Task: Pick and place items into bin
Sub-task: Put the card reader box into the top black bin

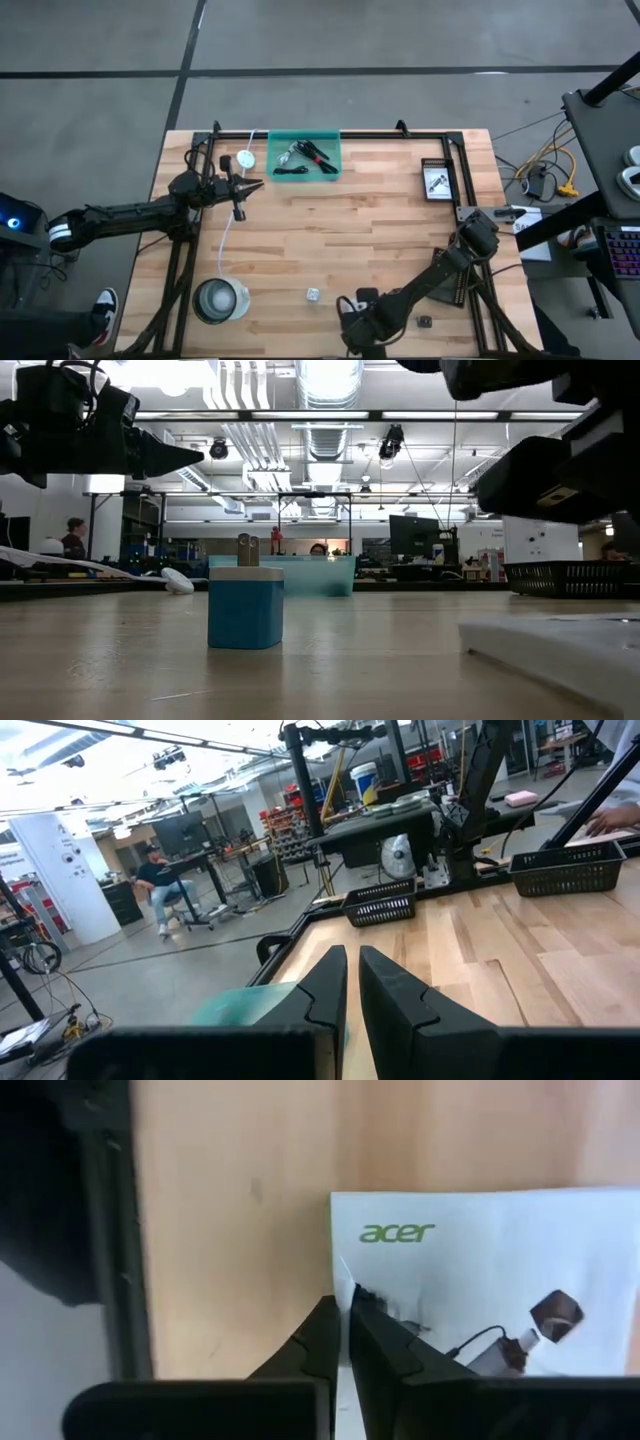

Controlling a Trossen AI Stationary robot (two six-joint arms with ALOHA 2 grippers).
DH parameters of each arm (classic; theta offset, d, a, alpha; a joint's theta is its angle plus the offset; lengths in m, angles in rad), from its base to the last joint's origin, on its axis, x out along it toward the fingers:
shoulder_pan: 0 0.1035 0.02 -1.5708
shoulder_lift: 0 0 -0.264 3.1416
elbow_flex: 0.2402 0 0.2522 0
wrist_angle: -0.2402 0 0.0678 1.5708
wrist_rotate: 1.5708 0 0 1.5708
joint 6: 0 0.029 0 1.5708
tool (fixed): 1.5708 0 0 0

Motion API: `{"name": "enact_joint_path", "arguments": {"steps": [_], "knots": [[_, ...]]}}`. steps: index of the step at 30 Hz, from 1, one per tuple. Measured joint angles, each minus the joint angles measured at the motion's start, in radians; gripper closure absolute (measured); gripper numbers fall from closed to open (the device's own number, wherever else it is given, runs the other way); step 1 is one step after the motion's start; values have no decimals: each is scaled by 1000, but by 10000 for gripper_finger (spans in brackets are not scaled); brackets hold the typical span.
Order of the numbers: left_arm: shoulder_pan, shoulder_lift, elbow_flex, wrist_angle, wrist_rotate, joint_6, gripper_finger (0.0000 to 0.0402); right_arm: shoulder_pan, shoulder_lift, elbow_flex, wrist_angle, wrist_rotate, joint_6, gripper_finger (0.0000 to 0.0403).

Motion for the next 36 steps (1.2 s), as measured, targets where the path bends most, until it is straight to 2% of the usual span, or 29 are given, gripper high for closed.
{"name": "enact_joint_path", "arguments": {"steps": [7,15,28,36], "knots": [[0,0,0,1,0,0,386,-16,-46,81,-187,155,7,394],[0,0,0,3,0,0,386,-76,-138,83,-347,342,208,394],[0,2,0,7,0,1,386,-281,-308,-12,-366,465,276,394],[0,2,0,7,0,1,386,-409,-408,-67,-472,500,321,394]]}}
